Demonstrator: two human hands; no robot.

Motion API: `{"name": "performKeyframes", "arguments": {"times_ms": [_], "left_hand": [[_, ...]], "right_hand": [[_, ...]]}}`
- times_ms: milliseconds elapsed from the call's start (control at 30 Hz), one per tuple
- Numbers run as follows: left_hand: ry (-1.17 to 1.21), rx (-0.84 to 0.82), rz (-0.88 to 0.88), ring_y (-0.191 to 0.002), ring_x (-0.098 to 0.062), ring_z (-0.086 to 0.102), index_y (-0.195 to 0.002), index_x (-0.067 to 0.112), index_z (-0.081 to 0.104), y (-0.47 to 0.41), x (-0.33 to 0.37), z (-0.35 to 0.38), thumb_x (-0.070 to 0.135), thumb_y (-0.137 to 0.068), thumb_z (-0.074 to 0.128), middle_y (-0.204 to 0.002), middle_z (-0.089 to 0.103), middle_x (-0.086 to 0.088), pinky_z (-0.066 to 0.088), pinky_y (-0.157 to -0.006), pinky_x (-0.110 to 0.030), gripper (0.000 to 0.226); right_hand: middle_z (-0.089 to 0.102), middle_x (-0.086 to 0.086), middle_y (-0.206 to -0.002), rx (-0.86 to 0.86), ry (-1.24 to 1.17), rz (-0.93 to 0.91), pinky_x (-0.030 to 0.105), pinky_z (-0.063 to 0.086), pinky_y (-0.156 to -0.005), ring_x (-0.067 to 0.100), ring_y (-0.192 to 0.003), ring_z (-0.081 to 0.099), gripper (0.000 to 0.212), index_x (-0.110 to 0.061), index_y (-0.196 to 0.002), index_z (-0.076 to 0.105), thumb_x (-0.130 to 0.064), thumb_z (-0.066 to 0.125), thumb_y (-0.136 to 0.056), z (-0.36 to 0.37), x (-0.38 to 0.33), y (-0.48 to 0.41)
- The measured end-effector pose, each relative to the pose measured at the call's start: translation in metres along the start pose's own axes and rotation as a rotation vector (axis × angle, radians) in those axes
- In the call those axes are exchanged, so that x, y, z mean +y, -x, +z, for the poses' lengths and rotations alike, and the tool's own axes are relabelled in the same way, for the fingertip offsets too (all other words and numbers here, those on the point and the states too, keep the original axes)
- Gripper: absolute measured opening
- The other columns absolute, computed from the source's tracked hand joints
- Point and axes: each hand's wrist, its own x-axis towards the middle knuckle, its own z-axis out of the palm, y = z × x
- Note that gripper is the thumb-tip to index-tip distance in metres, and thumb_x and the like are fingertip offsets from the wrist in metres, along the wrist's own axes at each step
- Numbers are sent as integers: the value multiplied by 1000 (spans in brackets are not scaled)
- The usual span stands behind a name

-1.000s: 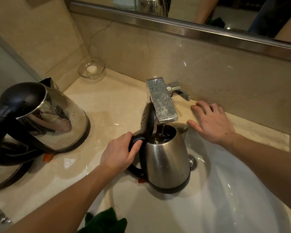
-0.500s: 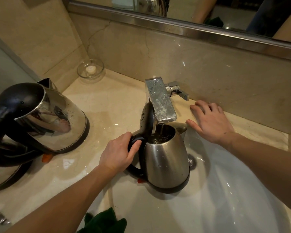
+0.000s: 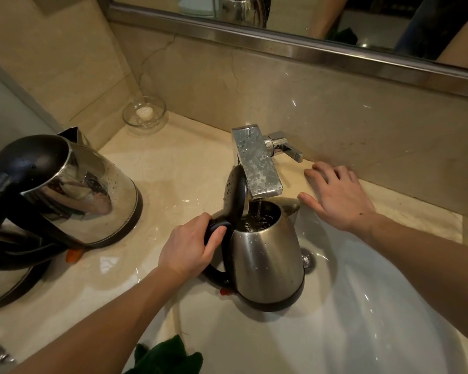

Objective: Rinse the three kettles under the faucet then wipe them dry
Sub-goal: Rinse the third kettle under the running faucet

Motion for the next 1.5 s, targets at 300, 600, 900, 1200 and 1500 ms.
{"name": "performKeyframes", "arguments": {"times_ms": [300, 600, 900, 1200, 1500], "left_hand": [[2, -3, -6, -70, -12, 56, -103, 19, 54, 1, 1, 1, 67, -85, 18, -83, 60, 5, 49, -63, -28, 63], [-2, -7, -6, -69, -12, 56, -102, 19, 55, 0, 0, 2, 67, -85, 19, -82, 60, 5, 50, -64, -28, 62], [3, -10, 0, -69, -11, 55, -103, 19, 54, 0, 0, 2, 65, -87, 22, -82, 59, 6, 46, -63, -24, 59], [-4, 5, 0, -67, -12, 55, -101, 18, 54, -1, -2, 2, 66, -85, 18, -80, 58, 6, 49, -63, -30, 62], [-13, 0, -7, -69, -13, 56, -101, 18, 54, -1, -2, 3, 66, -85, 18, -81, 59, 5, 51, -65, -33, 62]], "right_hand": [[40, 6, -143, -6, 10, -2, 47, 38, -98, 33, -112, 44, 59, -22, -134, 41, -64, 25, -96, -1, 0, 0], [40, 6, -143, -15, 8, 3, 47, 37, -99, 33, -113, 43, 60, -22, -134, 41, -65, 22, -96, -1, 0, 0], [42, 6, -141, -19, 1, 5, 47, 37, -98, 33, -111, 44, 64, -22, -133, 42, -66, 19, -93, -2, -1, 0], [41, 6, -142, -28, -10, 6, 47, 37, -98, 33, -111, 44, 66, -22, -134, 42, -67, 17, -92, -3, -1, 1], [41, 6, -143, -24, -13, 7, 47, 37, -98, 33, -112, 43, 65, -22, -134, 42, -66, 18, -93, -3, -1, 1]]}}
